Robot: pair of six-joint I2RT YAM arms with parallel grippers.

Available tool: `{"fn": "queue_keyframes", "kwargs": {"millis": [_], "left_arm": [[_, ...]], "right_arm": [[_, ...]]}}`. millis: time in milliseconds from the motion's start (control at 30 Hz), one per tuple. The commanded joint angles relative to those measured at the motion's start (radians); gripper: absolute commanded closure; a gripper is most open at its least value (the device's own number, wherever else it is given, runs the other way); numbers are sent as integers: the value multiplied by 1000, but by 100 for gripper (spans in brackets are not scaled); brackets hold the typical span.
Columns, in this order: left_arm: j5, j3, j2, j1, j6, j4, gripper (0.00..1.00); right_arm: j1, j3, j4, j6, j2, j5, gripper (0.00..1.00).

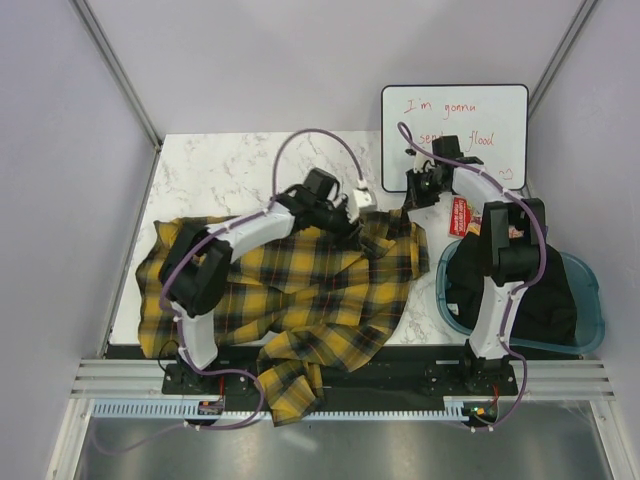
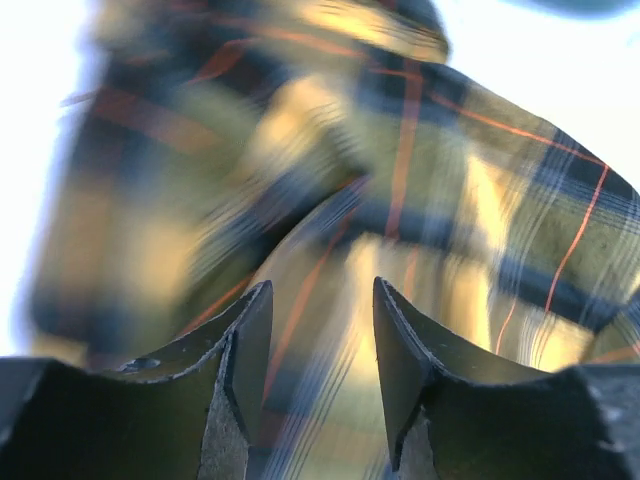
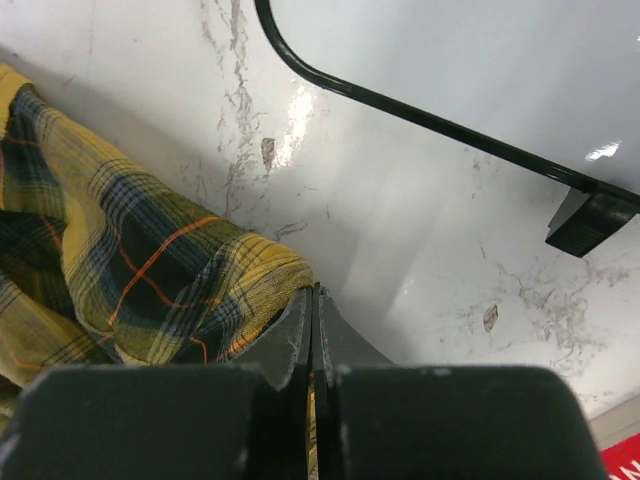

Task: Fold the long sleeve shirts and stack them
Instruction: Fold the shirt

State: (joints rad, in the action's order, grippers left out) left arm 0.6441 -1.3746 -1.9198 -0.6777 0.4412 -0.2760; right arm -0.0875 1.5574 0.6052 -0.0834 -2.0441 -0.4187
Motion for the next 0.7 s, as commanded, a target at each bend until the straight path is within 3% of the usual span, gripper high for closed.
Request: {"fn": "queue_keyframes", "kwargs": {"millis": [0,33,67,167,300,367,433,667], "left_arm": [[43,23,175,186,-93,-69,48],[36,29,198,226,-84,-87,47],[32,38,205,266,-69,-126,47],[-3,31,214,438,2,-192,46],[-12,-7,199,675,82,-310,40],[20,-33,191,774,80,-331,39],[-3,-41,189,855,71,-341,39],[-58,-43,171,1015,77,-338,37]], "right_arm": [[2,-10,-13,-30,82,-6,98],[2,-11,-9,-35,87,-6,91],[2,-8,-4,-41,96,-3,77],[9,-7,5,-59,120,20,56],[11,0,34,-139,137,6,57],[11,30,79,-144,113,-43,64],[11,67,128,-118,93,-81,66],[11,21,97,23,24,-140,53]]}}
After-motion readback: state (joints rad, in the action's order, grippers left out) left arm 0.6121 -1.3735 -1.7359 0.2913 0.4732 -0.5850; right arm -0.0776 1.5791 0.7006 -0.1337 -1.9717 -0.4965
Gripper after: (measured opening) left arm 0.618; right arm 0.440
